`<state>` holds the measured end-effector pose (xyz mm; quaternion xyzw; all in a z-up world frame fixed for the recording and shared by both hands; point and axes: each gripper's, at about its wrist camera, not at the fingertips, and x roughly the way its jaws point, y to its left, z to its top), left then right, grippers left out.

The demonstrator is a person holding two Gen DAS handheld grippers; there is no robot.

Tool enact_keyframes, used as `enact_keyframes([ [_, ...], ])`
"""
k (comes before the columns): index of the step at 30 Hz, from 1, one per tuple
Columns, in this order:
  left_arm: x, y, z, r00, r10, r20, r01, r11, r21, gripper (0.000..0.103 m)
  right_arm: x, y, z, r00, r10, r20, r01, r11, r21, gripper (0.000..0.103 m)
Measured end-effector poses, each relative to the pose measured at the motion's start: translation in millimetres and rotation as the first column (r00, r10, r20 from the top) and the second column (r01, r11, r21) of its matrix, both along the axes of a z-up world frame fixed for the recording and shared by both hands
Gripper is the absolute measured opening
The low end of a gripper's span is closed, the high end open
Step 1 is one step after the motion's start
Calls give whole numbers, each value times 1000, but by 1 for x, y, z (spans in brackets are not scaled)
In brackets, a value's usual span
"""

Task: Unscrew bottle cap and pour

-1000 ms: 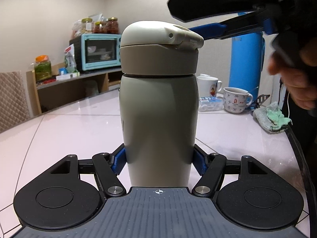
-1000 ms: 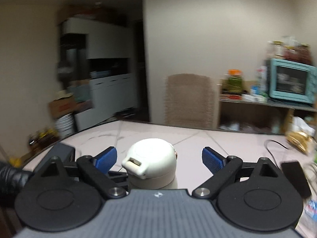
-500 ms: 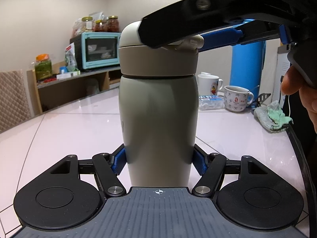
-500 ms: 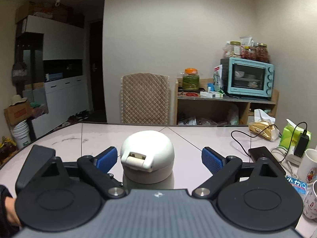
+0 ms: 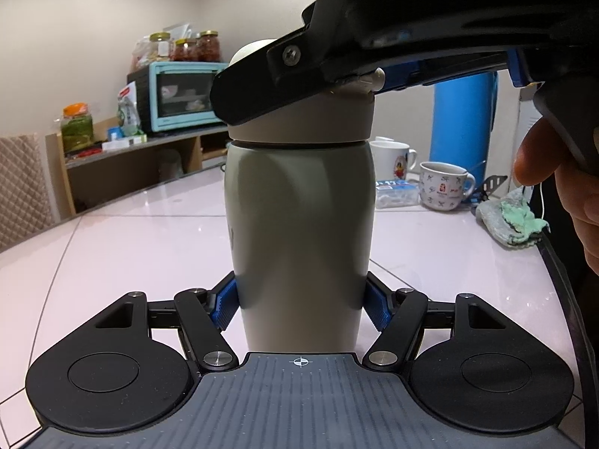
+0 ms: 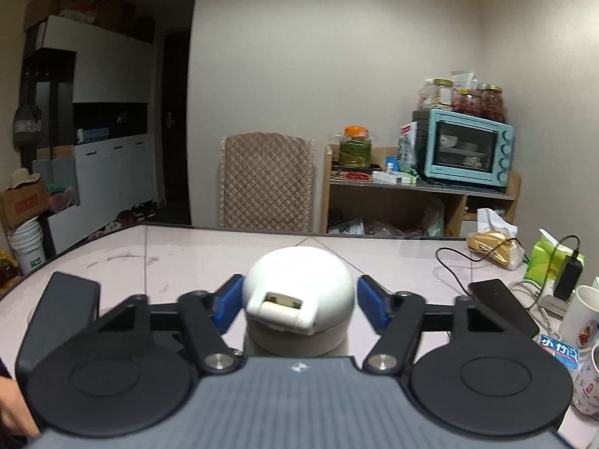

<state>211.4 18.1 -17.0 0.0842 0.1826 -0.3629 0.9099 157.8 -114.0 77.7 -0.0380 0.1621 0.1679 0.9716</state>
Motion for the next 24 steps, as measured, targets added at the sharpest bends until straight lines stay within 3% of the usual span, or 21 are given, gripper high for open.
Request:
enact_keyframes([
  [6, 1, 1, -1, 999, -37, 12, 37, 999, 4, 72, 6, -18, 2, 993, 116, -20, -116, 993, 10, 64],
  [8, 1, 2, -2, 998, -58, 19, 58, 998, 7, 72, 10, -30, 2, 977, 211, -14, -210, 978, 6, 64],
  [13, 7, 3, -4, 989, -140, 47, 139, 990, 19, 72, 27, -61, 0, 903, 430, -12, -430, 903, 11, 64],
  [18, 11, 3, -6, 979, -195, 54, 194, 981, 25, 72, 53, -87, 0, 798, 602, -20, -601, 798, 31, 65],
  [21, 13, 3, -7, 977, -207, 46, 207, 978, 14, 72, 65, -91, 2, 749, 662, -30, -661, 750, 35, 65],
  [24, 16, 4, -7, 977, -209, 38, 209, 978, 2, 72, 70, -89, 2, 726, 687, -30, -686, 727, 36, 65],
])
